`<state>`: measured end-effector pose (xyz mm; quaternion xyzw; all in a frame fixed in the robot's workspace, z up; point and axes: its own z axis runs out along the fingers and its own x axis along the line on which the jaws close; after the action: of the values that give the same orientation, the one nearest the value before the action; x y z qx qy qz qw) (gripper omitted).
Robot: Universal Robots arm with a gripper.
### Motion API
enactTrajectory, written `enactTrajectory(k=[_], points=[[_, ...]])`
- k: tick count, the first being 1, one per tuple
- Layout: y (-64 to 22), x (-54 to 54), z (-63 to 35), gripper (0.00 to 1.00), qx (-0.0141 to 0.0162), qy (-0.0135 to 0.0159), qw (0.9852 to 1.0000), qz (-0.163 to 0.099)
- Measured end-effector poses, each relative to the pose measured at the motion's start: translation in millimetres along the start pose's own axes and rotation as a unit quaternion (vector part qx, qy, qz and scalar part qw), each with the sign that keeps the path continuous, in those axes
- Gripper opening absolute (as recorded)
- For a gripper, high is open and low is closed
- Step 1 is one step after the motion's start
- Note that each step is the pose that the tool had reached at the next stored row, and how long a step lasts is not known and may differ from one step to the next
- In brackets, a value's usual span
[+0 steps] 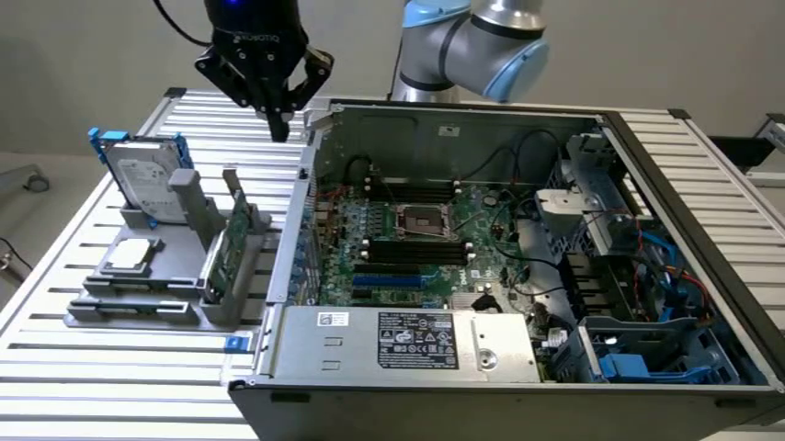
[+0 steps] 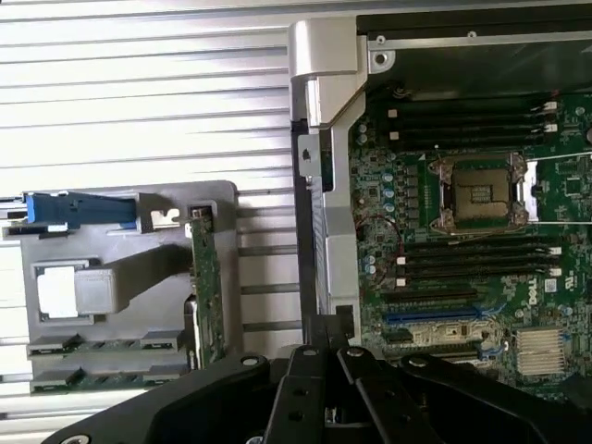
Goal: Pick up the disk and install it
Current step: 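Reach for the disk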
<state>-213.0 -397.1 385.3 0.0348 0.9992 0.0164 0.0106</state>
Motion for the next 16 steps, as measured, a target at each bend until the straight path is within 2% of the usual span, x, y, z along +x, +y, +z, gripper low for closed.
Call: enactTrajectory(k=[9,16], points=[[4.6,41.5,2.3,0.11,0.0124,-0.0009,0.9999,0.0],[14.2,74.1,2.8,0.11,0.0187,-0.0013,0.9998,0.0]])
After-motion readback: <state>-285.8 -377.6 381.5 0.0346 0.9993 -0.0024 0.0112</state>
